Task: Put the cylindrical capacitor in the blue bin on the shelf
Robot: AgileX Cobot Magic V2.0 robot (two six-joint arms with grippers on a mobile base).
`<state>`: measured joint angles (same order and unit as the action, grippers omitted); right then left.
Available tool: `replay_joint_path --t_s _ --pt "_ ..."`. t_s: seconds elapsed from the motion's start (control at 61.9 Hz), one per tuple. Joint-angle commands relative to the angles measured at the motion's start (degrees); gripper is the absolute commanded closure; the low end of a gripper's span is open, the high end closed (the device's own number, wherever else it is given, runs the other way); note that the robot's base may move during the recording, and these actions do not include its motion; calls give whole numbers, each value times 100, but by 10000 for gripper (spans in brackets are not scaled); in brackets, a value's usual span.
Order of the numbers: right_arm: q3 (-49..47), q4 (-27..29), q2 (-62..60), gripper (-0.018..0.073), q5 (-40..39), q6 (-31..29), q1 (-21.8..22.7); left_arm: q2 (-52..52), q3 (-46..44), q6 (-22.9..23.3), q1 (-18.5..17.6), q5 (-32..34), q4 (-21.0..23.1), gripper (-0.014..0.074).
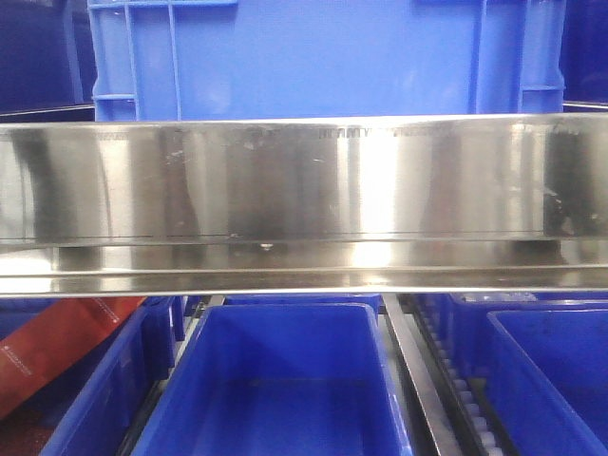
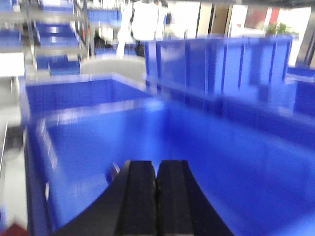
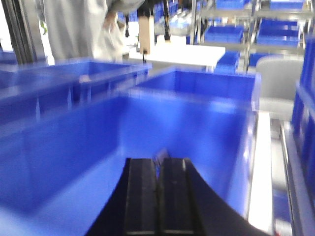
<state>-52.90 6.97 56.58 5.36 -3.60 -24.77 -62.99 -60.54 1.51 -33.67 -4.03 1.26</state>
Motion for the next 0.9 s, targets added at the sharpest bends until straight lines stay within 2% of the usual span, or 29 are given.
replay_joint_path --t_s 0.0,0.226,0.436,0.678,0.888 --pt "635 21 -563 727 -257 -36 -3 565 684 0 -43 214 126 707" --pt "2112 21 -1961 727 -578 -36 -3 2097 2504 0 -43 434 126 707" --pt "3109 21 -3212 727 -578 -36 -3 3426 3595 0 -32 515 126 707" --pt "3355 21 -4101 727 -592 -36 -3 4486 3993 0 -32 503 126 707" --pt "3355 21 -4271 727 -592 -36 -3 4841 3993 0 -32 515 126 707"
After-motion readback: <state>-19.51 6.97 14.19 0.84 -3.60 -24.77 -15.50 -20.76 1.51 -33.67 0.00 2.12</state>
